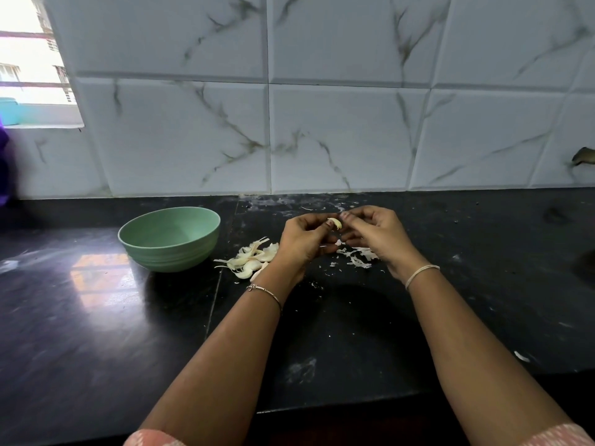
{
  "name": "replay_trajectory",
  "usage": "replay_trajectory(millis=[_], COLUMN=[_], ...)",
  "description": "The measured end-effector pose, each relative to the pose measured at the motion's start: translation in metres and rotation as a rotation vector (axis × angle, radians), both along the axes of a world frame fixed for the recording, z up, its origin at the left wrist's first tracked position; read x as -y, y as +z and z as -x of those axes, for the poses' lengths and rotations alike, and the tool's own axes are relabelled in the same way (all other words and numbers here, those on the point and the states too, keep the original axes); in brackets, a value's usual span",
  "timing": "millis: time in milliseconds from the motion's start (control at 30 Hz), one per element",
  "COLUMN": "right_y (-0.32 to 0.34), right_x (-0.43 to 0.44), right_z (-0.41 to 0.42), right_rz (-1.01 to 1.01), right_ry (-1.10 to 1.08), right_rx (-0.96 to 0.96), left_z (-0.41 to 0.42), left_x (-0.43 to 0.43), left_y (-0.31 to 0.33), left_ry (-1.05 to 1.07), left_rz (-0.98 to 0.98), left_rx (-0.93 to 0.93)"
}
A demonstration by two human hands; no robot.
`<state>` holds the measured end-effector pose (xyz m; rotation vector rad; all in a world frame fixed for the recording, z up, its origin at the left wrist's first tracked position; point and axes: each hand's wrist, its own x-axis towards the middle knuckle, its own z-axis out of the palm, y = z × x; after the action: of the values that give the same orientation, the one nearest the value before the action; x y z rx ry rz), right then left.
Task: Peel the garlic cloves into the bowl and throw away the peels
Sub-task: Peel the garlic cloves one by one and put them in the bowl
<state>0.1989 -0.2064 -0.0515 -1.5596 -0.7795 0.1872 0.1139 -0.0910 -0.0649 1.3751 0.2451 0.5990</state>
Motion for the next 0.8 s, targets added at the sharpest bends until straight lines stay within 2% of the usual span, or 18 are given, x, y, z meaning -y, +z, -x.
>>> replay_trajectory(millis=[267,467,800], right_y=[-0.0049,-0.0056,-0.0056], right_x=[-0.0037,-0.0041,-0.0038], right_z=[-0.0021,-0.005,-0.0038], right_rz=[-0.07,-0.063,-0.074], right_ry=[-0.094,-0.038,0.028], right_rx=[0.117,0.171,0.107], left_z=[-0.0018,-0.0018,0.0009], left_x=[0.0001,-0.003,-0.0052], left_y=[0.0009,-0.001,-0.0001], left_ry=[0.096,0.167,0.098], left_rz=[-0.084,-0.111,-0.045], left_rx=[0.016,0.006,0.007])
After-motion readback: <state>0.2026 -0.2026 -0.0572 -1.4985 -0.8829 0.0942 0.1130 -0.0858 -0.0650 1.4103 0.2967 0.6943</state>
